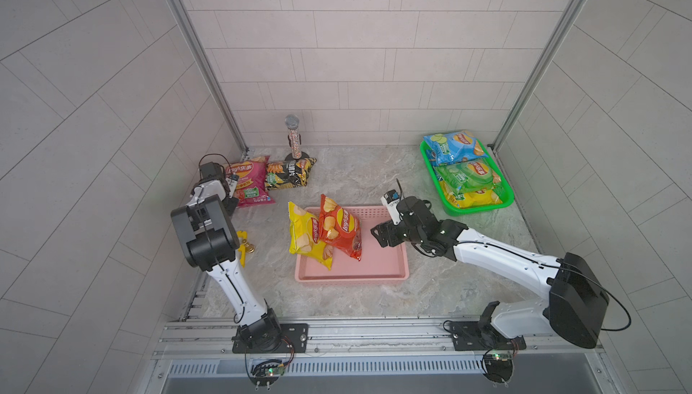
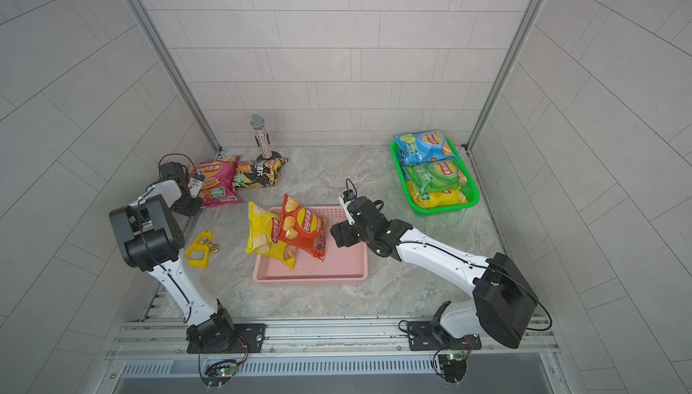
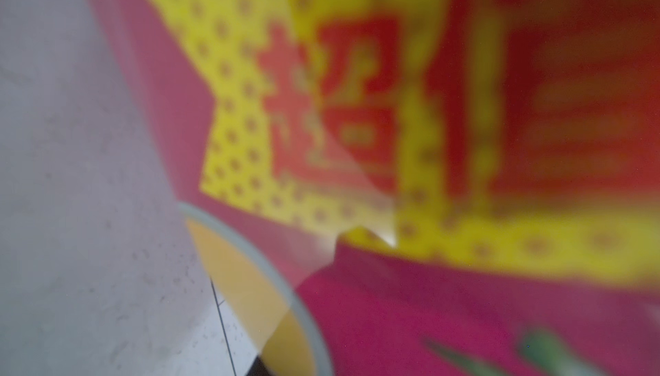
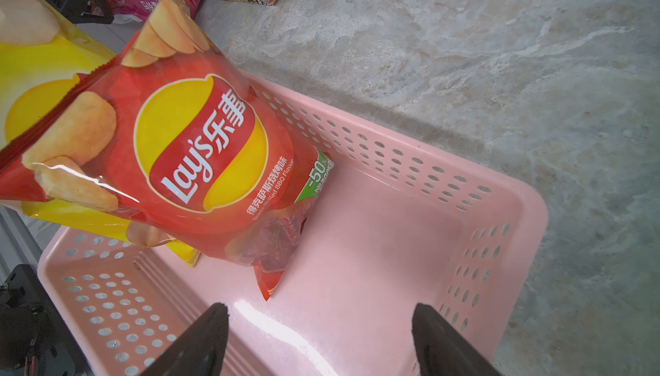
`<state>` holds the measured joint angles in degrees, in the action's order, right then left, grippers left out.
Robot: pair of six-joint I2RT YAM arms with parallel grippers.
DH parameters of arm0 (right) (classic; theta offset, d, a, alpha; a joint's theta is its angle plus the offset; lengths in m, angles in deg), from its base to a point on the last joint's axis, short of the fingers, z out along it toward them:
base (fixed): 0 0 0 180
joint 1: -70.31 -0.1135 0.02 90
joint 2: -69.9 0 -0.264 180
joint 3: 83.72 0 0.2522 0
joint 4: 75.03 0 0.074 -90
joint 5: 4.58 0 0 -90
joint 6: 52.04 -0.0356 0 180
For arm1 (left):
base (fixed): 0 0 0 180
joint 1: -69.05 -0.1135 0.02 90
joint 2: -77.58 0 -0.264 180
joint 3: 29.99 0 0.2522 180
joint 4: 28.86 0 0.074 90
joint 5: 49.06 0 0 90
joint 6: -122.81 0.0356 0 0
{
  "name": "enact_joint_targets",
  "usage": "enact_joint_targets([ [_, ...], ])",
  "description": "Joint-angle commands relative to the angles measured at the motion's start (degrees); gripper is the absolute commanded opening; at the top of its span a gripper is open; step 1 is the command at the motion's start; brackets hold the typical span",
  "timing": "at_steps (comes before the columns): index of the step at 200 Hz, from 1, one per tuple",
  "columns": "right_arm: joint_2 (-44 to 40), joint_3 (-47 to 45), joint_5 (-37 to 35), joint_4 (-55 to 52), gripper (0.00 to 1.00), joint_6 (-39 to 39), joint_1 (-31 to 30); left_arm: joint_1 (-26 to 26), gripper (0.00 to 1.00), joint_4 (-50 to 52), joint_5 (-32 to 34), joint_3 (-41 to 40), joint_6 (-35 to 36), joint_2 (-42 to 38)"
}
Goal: Put the potato chips into the basket
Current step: Pick up the potato chip from the corner of the board.
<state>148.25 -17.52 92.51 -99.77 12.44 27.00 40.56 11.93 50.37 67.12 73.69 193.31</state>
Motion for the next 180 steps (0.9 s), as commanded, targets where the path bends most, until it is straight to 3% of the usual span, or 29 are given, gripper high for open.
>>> enact_joint_targets([
  [1, -1.0, 1.4, -0.2, -0.9, 0.85, 0.1, 0.2, -0.3, 0.18, 0.4, 0.4, -0.7, 0.3, -2.1],
  [52, -1.6, 1.3, -0.3, -1.2, 0.85, 0.2, 0.2, -0.3, 0.00, 0.7, 0.2, -2.3, -0.1, -4.6],
  [110, -1.9, 1.5, -0.2, -1.3, 0.85, 0.2, 0.2, -0.3, 0.00, 4.5, -1.1, -1.7, -1.4, -11.1],
  [180, -2.1, 1.4, 0.3, -1.4, 0.85, 0.1, 0.2, -0.2, 0.00, 12.4, -5.2, 5.3, -5.2, -17.4],
])
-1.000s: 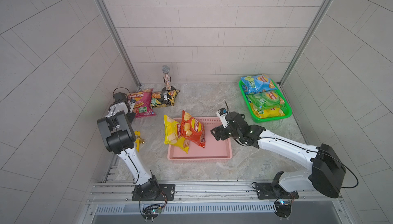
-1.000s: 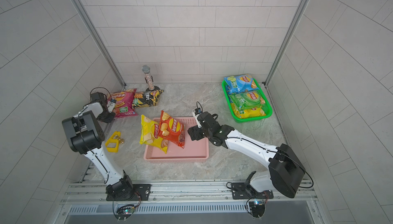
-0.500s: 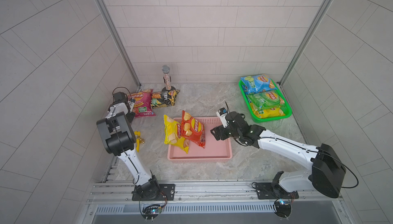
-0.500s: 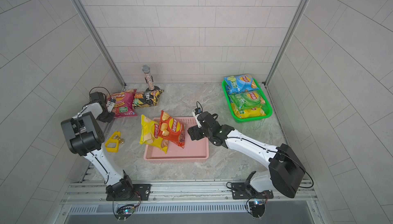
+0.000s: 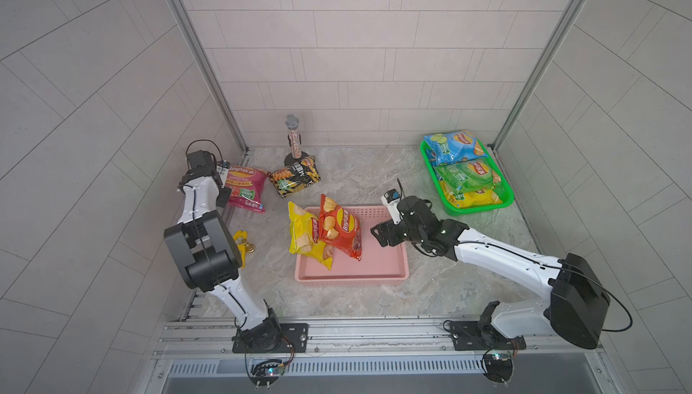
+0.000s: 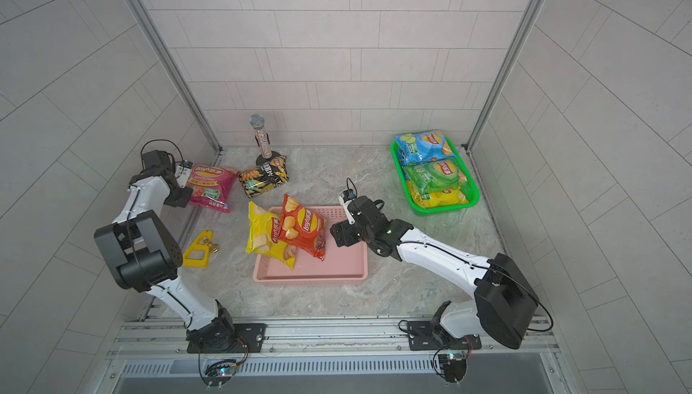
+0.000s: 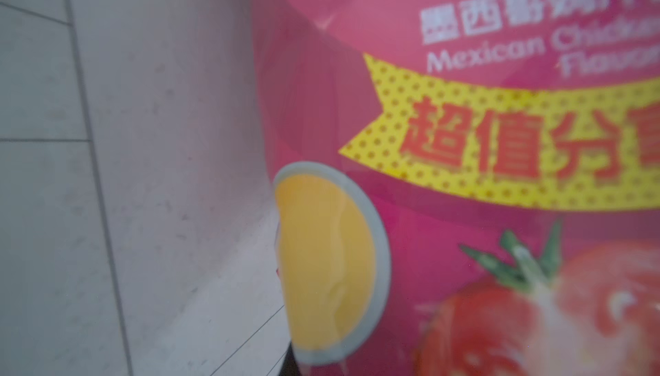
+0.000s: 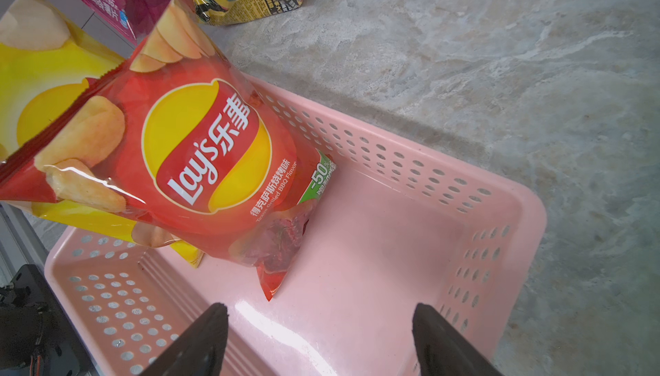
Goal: Put the potato chips into the basket
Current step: Pick up the potato chip from the corner of the board.
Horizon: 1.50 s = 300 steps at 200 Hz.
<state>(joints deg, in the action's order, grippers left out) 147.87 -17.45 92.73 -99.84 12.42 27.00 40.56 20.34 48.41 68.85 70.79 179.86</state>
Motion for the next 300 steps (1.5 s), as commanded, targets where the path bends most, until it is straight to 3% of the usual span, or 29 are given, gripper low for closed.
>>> enact_joint_targets([
  [1, -1.7, 1.4, 0.1, -1.3, 0.85, 0.2, 0.2, -0.2, 0.00, 4.1, -3.3, 3.7, -2.4, -4.1],
  [72, -2.5, 1.4, 0.9, -1.1, 0.85, -0.2, 0.2, -0.1, 0.00, 6.2, -6.8, 8.2, -7.2, -12.3],
  [123, -4.1, 1.7, 2.1, -1.0, 0.85, -0.5, 0.2, -0.1, 0.00, 13.5, -11.5, 16.7, -10.5, -15.6],
  [169, -8.1, 2.3, 7.0, -0.1, 0.85, -1.2, 0.1, -0.2, 0.00, 23.5, -25.6, 25.1, -13.5, -18.2],
  [215, -11.7, 2.5, 18.7, 6.1, 0.85, -5.7, -0.1, -0.1, 0.00, 30.3, -36.9, 34.1, -17.9, -20.2],
  [277, -11.5, 1.6, 30.1, 25.0, 0.83, -22.2, 0.0, -0.1, 0.00, 37.1, -64.9, 33.7, -20.5, -23.6],
  [300, -10.6, 0.5, 32.8, 31.9, 0.82, -27.1, 0.0, 0.0, 0.00, 37.9, -71.5, 31.7, -20.1, -24.6],
])
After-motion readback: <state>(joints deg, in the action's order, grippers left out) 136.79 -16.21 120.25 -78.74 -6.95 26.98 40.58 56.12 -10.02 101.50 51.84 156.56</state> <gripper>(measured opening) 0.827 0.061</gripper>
